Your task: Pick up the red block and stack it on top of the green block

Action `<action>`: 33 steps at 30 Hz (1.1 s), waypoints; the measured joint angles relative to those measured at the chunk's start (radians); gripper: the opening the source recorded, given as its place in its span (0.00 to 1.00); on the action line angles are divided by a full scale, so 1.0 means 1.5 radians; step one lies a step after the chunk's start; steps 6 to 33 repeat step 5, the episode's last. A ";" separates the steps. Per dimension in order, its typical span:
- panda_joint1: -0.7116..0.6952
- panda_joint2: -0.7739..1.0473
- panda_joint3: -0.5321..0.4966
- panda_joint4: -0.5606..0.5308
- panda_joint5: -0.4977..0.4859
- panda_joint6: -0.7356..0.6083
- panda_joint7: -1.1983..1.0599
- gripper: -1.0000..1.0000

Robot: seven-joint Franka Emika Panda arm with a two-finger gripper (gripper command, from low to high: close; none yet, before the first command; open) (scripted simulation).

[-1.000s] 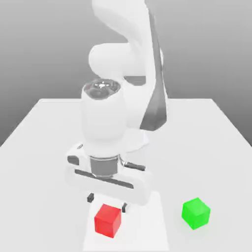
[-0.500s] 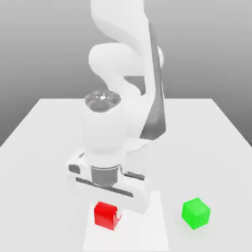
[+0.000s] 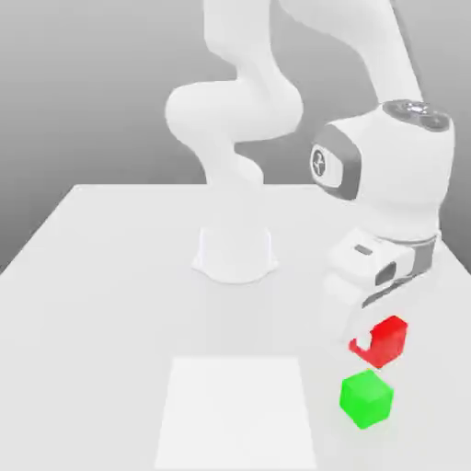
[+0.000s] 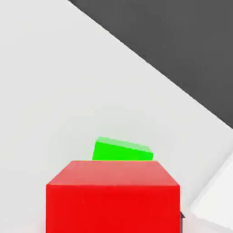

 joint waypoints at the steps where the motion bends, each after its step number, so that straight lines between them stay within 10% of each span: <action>1: 0.003 0.023 -0.005 0.001 -0.010 0.022 0.006 0.00; 2: 0.007 0.047 -0.011 0.002 -0.020 0.044 0.012 0.00; 3: 0.009 0.059 -0.014 0.003 -0.025 0.056 0.016 1.00; 33: 0.009 0.059 -0.014 0.003 -0.025 0.056 0.016 1.00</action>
